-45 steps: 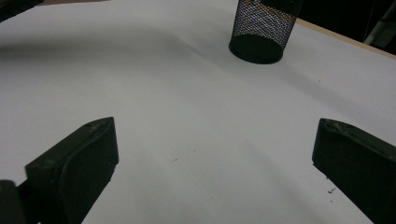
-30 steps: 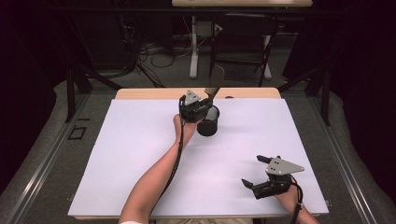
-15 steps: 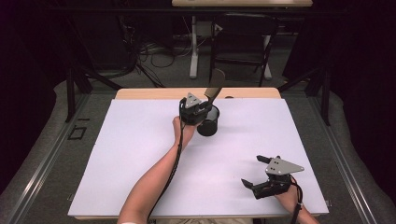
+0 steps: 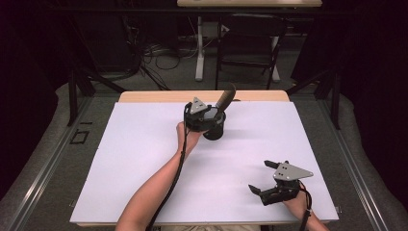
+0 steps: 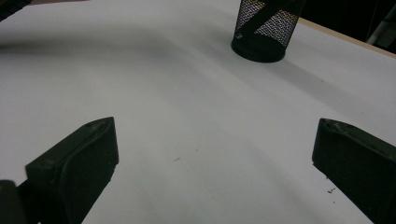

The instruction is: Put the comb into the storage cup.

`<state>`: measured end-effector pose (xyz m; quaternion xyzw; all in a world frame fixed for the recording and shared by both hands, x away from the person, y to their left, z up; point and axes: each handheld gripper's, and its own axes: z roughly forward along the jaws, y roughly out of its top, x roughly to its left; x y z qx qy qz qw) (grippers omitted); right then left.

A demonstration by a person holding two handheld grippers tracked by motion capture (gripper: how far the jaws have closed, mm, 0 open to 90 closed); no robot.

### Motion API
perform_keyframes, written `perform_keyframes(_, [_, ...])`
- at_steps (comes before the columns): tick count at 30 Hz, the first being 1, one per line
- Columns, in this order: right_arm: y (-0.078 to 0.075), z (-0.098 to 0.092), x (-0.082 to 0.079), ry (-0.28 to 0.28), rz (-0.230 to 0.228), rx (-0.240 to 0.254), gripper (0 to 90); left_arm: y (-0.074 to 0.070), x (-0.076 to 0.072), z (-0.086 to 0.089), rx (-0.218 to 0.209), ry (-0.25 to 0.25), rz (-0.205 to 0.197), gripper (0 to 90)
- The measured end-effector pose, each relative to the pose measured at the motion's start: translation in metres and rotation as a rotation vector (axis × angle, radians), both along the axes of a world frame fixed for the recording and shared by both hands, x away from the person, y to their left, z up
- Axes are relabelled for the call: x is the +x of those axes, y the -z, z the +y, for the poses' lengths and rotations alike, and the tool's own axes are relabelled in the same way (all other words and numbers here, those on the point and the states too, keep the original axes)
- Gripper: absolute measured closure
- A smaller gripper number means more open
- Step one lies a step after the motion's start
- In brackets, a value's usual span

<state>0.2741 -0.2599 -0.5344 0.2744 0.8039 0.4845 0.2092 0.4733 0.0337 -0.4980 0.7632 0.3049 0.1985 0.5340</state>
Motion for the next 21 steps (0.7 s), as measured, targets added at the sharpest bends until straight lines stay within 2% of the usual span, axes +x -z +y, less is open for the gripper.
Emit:
perform_keyframes(9, [0.000, 0.000, 0.000, -0.001, 0.001, -0.005, 0.1, -0.014, -0.010, 0.008, 0.070, 0.044, -0.007, 18.9])
perform_keyframes(12, [0.000, 0.000, 0.000, 0.001, 0.002, -0.004, 0.1, -0.018, -0.014, 0.010, 0.082, 0.050, -0.013, 15.9])
perform_keyframes(21, [0.000, 0.000, 0.000, 0.000, 0.003, -0.004, 0.1, -0.025, -0.022, 0.020, 0.124, 0.068, 0.015, 10.1])
